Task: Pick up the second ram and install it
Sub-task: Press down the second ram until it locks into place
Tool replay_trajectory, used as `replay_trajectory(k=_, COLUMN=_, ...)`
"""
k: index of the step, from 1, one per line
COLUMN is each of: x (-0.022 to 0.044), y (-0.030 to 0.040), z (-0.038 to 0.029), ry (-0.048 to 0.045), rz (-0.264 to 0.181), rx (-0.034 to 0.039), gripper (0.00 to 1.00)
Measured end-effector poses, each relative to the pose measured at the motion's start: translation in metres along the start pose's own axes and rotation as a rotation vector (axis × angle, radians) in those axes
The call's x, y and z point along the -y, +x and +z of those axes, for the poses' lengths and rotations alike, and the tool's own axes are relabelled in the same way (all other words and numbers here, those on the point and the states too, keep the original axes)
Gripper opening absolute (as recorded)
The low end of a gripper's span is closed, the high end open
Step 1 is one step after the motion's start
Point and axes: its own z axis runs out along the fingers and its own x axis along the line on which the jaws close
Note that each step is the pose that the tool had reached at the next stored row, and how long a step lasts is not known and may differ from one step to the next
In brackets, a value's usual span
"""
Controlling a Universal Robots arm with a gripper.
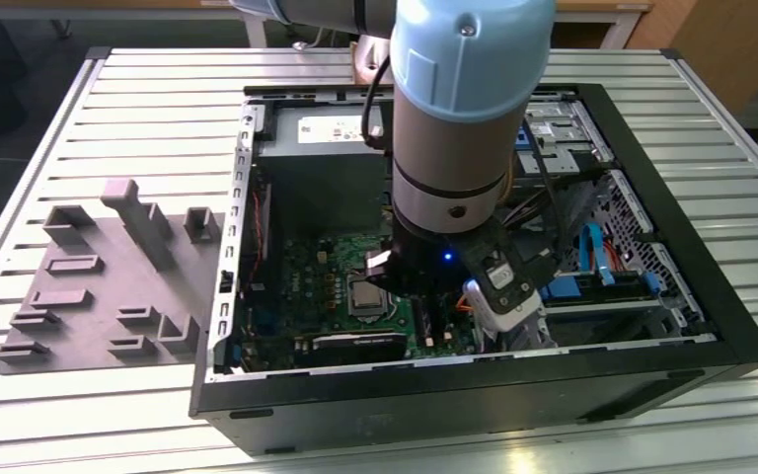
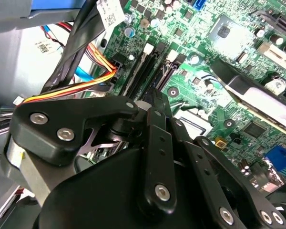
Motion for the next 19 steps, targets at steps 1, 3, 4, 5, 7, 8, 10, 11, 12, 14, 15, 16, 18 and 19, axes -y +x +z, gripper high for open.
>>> replay_trajectory(k=1, x=0.0, y=0.0, z=0.0, ry=0.0002, rz=0.0, rx=0.0, gripper=0.11)
replay_trajectory(k=3, x=0.0, y=0.0, z=0.0, ry=0.0003, rz=0.0, rx=0.0001, gripper=0.11)
replay_trajectory(k=4, x=0.0, y=0.0, z=0.0, ry=0.0003, rz=0.0, rx=0.0001, gripper=0.11)
replay_trajectory(k=5, x=0.0, y=0.0, z=0.0, ry=0.0003, rz=0.0, rx=0.0001, gripper=0.11)
replay_trajectory(k=7, x=0.0, y=0.0, z=0.0, ry=0.0003, rz=0.0, rx=0.0001, gripper=0.11)
replay_trajectory(k=8, x=0.0, y=0.0, z=0.0, ry=0.0003, rz=0.0, rx=0.0001, gripper=0.11)
replay_trajectory(k=10, x=0.0, y=0.0, z=0.0001, ry=0.0003, rz=0.0, rx=0.0001, gripper=0.11)
replay_trajectory(k=11, x=0.0, y=-0.0002, z=0.0002, ry=0.0003, rz=0.0, rx=0.0001, gripper=0.11)
replay_trajectory(k=12, x=0.0, y=-0.0004, z=0.0003, ry=0.0003, rz=0.0, rx=0.0001, gripper=0.11)
replay_trajectory(k=14, x=0.0, y=-0.0009, z=0.0004, ry=0.0004, rz=0.0, rx=0.0001, gripper=0.11)
replay_trajectory(k=15, x=-0.0001, y=-0.0023, z=0.0006, ry=0.0002, rz=0.0, rx=0.0001, gripper=0.11)
replay_trajectory(k=16, x=-0.0001, y=-0.0033, z=0.0008, ry=0.0005, rz=0.0, rx=0.0001, gripper=0.11)
replay_trajectory(k=18, x=-0.0001, y=-0.0032, z=0.0016, ry=0.0001, rz=0.0, rx=0.0002, gripper=0.11)
replay_trajectory(k=19, x=-0.0001, y=-0.0032, z=0.0023, ry=0.0001, rz=0.0, rx=0.0002, gripper=0.11)
